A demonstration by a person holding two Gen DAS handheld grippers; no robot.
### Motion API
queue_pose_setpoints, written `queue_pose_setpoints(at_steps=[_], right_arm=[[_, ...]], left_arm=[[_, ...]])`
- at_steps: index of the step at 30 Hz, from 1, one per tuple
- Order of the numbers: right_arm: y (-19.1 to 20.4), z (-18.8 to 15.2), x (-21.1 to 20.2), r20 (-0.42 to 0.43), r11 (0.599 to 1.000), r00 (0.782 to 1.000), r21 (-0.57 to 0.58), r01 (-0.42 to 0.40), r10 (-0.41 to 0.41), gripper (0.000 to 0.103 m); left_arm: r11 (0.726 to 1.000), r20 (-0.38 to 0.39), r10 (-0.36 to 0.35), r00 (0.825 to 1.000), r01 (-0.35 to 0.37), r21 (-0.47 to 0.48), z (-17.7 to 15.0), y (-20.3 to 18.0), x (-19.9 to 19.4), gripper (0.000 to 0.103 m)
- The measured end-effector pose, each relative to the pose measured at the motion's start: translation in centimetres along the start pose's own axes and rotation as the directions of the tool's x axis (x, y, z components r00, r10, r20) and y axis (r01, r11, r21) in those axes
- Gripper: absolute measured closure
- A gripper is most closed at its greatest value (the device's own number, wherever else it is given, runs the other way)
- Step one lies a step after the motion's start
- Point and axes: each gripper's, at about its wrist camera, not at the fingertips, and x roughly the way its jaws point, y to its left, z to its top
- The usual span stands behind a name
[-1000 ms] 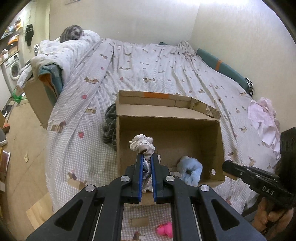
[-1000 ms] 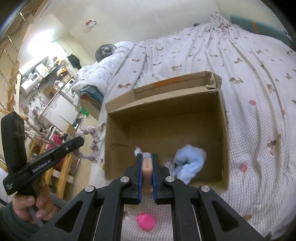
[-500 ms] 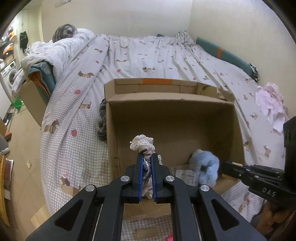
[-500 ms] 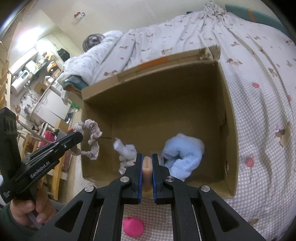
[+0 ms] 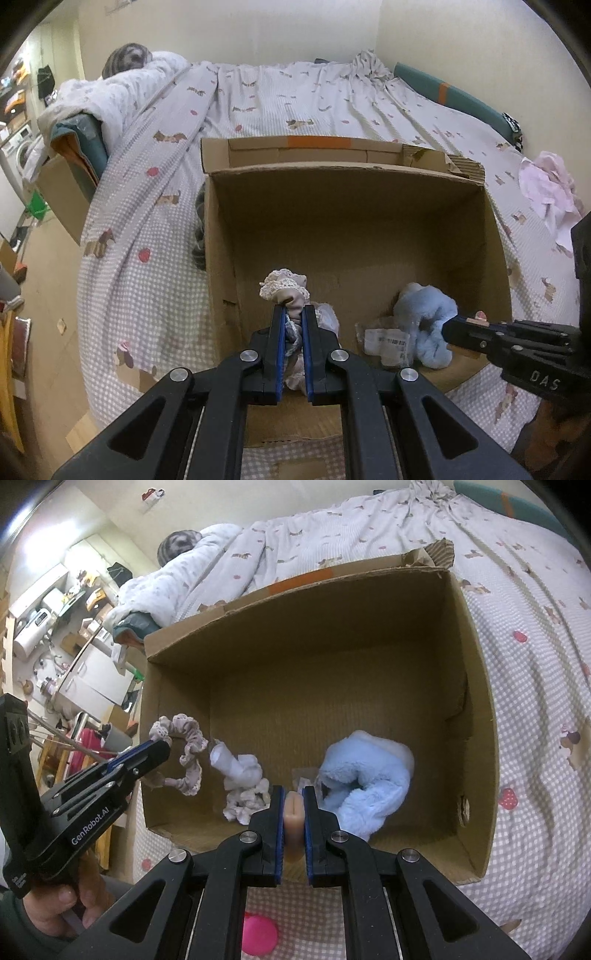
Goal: Organize soft objects
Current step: 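Carry the cylinder and scrunchie into the box and open both grippers, then withdraw both grippers from the box toward the pink duck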
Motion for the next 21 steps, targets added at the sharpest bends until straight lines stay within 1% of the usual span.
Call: queue_pose_setpoints(at_steps=[10,16,17,19,20,21], right_arm=[[0.3,-0.1,0.9,-0.022,1.0,1.0,-0.005,0.002,-0.002,0.092],[0.3,-0.2,1.3,-0.033,1.0,0.999,-0.006,0.003,-0.003,0.092],[0.3,-0.2,1.3,-0.032,1.0,0.999,-0.005,0.001,-0.002,0.092],[0.3,-0.1,1.3,-0.03,1.0,1.0,-0.002,0.003,-0.003,0.092],[0.3,-0.1,1.4,-0.031,1.0,1.0,0.001,0.005,-0.005,0.092],[0.3,-0.1,1.5,-0.032,1.0,0.999,0.004,0.006,-0.006,0.092]], left_arm=[[0.999,-0.01,-0.005,1.0,0.005,0.036,0.1,-1.0,0.4,0.095],[0.999,-0.066,-0.005,0.998,0.008,0.039,-0.2,-1.1,1.4,0.093],[0.999,-0.069,-0.004,0.998,0.007,0.039,-0.2,-1.1,1.5,0.09],[0.999,-0.072,-0.006,0.997,0.009,0.039,-0.1,-1.0,1.5,0.082],[0.999,-0.072,-0.01,0.997,0.012,0.038,-0.2,-1.0,1.5,0.074],[0.999,-0.069,-0.012,0.998,0.015,0.038,-0.2,-1.0,1.4,0.07]])
